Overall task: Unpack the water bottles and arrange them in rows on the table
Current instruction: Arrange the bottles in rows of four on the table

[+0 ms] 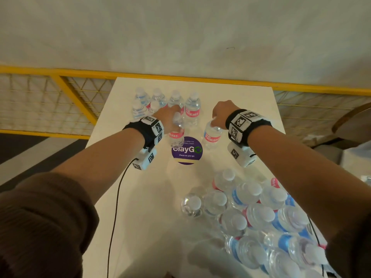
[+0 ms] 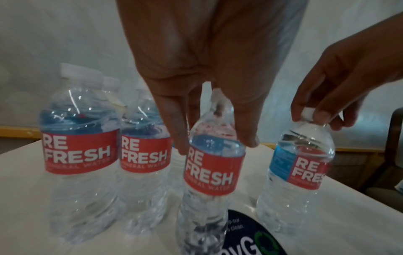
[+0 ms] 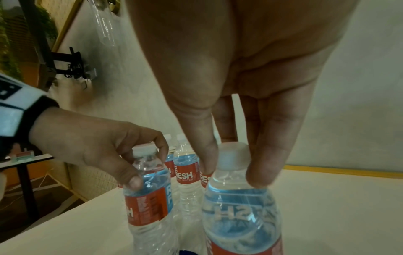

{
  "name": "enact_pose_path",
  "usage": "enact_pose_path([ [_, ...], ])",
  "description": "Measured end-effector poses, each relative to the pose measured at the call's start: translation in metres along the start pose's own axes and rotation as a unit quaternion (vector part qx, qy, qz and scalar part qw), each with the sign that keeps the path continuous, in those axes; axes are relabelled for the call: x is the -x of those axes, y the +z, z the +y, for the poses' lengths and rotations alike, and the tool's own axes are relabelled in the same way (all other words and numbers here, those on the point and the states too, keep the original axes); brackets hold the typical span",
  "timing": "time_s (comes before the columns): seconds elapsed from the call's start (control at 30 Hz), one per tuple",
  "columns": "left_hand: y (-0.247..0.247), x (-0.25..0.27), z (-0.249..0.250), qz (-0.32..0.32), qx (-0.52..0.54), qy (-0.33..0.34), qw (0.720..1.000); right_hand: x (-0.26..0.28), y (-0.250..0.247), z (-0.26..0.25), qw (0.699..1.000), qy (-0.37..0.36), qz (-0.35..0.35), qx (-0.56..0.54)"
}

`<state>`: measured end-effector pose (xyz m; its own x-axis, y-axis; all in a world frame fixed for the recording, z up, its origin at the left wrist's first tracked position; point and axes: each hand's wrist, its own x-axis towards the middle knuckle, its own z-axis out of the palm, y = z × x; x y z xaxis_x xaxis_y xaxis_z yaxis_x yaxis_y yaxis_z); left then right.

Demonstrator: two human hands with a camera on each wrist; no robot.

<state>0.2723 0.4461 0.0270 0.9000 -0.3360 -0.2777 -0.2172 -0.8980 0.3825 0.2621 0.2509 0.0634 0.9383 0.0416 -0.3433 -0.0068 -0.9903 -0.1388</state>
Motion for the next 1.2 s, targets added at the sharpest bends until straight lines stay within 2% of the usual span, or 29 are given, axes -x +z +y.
enact_pose_path([
  [0.13, -0.01, -0.002, 0.001, -0.031, -0.075, 0.015, 0.997, 0.0, -0.002, 0.003, 0.999, -0.011, -0.024, 0.031],
  [0.23, -0.019, -0.002, 0.001, -0.071, -0.161, 0.039, 0.984, 0.0, -0.001, 0.005, 0.998, -0.033, -0.041, 0.038],
  [0.37, -0.033, -0.005, 0.01, -0.058, -0.238, 0.051, 0.968, -0.004, 0.0, -0.002, 0.997, -0.054, -0.015, 0.044],
  [0.43, -0.037, -0.008, 0.014, -0.063, -0.268, 0.046, 0.96, -0.007, 0.003, -0.01, 0.998, -0.061, 0.003, 0.031],
  [0.6, -0.042, -0.021, 0.011, -0.026, -0.325, 0.016, 0.945, -0.018, 0.008, -0.03, 0.996, -0.082, 0.024, 0.02],
  [0.7, -0.042, -0.029, 0.007, -0.015, -0.324, -0.005, 0.946, -0.025, 0.008, -0.039, 0.996, -0.085, 0.025, 0.019],
  [0.8, -0.041, -0.032, 0.004, -0.008, -0.288, -0.015, 0.957, -0.032, 0.008, -0.045, 0.996, -0.084, 0.034, 0.021],
  [1.0, -0.042, -0.037, -0.002, -0.009, -0.19, -0.002, 0.982, -0.043, 0.008, -0.053, 0.995, -0.085, 0.043, 0.026],
  [1.2, -0.04, -0.043, -0.005, 0.007, -0.155, 0.008, 0.988, -0.05, 0.006, -0.055, 0.995, -0.089, 0.033, 0.036],
])
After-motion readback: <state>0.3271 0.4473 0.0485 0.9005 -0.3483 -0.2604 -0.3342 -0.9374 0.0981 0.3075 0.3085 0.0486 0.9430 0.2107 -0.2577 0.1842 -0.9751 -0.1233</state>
